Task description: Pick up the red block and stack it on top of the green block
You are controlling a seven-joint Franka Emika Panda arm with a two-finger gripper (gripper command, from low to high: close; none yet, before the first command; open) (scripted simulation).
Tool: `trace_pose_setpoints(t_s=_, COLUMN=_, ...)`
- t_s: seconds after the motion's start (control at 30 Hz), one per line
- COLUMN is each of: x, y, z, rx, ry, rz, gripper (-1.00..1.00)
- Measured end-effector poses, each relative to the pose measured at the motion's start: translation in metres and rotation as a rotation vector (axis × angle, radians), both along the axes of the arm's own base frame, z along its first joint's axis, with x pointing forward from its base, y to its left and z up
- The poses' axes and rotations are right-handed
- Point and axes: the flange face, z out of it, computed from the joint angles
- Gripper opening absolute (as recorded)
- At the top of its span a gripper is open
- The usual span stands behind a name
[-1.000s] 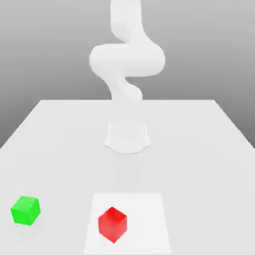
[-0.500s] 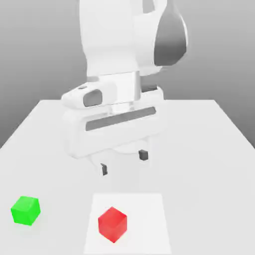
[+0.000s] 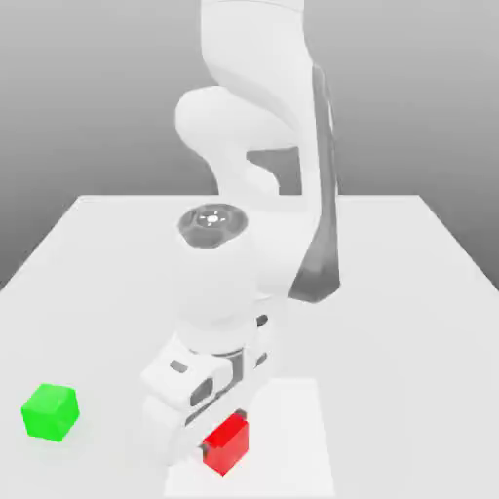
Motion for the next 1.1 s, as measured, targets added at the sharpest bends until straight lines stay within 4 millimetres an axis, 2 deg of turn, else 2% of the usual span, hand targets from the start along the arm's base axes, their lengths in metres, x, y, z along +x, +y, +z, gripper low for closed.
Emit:
trace_pose_setpoints(t_s=0.1, x=0.000, y=0.000, z=-0.003, rx=0.000, ry=0.001, rz=0.000, gripper=-1.00)
trace_pose_setpoints(t_s=0.3, x=-0.001, y=-0.004, z=0.054, rx=0.001, ry=0.001, rz=-0.002, gripper=-1.00)
trace_pose_setpoints(t_s=0.37, x=-0.002, y=-0.044, z=0.063, rx=0.000, ry=0.003, rz=-0.024, gripper=-1.00)
trace_pose_setpoints(t_s=0.47, x=-0.014, y=-0.117, z=0.075, rx=-0.001, ry=0.004, rz=-0.065, gripper=-1.00)
trace_pose_setpoints(t_s=0.6, x=-0.052, y=-0.217, z=0.092, rx=0.001, ry=0.002, rz=-0.130, gripper=-1.00)
trace_pose_setpoints(t_s=0.67, x=-0.058, y=-0.231, z=0.085, rx=0.000, ry=-0.001, rz=-0.131, gripper=-1.00)
trace_pose_setpoints(t_s=0.83, x=-0.060, y=-0.235, z=0.040, rx=0.001, ry=-0.001, rz=-0.130, gripper=-1.00)
trace_pose_setpoints(t_s=0.87, x=-0.061, y=-0.235, z=0.033, rx=0.001, ry=0.000, rz=-0.131, gripper=1.00)
trace_pose_setpoints(t_s=1.1, x=-0.061, y=-0.235, z=0.033, rx=0.000, ry=-0.001, rz=-0.131, gripper=1.00)
